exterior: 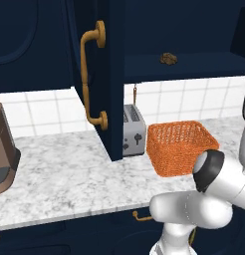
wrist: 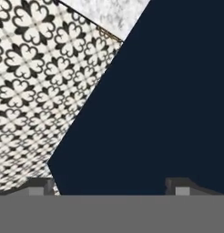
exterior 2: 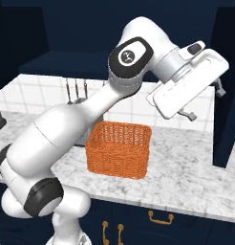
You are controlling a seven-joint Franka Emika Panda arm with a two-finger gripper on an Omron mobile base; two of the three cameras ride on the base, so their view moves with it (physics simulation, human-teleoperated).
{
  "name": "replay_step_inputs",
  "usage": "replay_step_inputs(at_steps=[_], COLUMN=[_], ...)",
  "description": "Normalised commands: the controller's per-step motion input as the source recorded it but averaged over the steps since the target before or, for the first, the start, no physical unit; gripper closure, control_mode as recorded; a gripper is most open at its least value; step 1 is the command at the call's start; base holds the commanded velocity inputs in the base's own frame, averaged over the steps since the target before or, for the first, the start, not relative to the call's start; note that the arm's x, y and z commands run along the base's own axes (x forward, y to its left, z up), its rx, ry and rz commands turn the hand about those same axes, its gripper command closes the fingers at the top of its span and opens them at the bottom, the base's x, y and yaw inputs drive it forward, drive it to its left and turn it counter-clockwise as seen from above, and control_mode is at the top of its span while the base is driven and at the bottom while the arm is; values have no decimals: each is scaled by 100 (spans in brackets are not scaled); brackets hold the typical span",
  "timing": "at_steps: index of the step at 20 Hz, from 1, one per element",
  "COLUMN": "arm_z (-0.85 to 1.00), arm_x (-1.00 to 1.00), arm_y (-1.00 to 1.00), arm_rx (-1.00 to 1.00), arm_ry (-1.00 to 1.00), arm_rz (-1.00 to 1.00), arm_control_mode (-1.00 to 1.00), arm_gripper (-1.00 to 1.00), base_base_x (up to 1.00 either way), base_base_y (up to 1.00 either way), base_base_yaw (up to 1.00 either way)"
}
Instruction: Open the cabinet, pick up the bread from the cabinet and place it in the basket. Then move the basket to the dining counter.
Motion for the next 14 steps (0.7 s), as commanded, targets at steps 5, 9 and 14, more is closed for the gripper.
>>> replay_step_inputs(at_steps=[5, 9, 14], arm_z=[-10, -49, -94], arm_x=[0, 2, 37], arm_y=[35, 100, 100], arm_rx=[0, 0, 25], arm_ry=[0, 0, 4], arm_rz=[0, 0, 0], arm_control_mode=[-100, -100, -100], arm_gripper=[-100, -100, -100], base_base_x=[0, 0, 0], base_base_y=[0, 0, 0], base_base_yaw=[0, 0, 0])
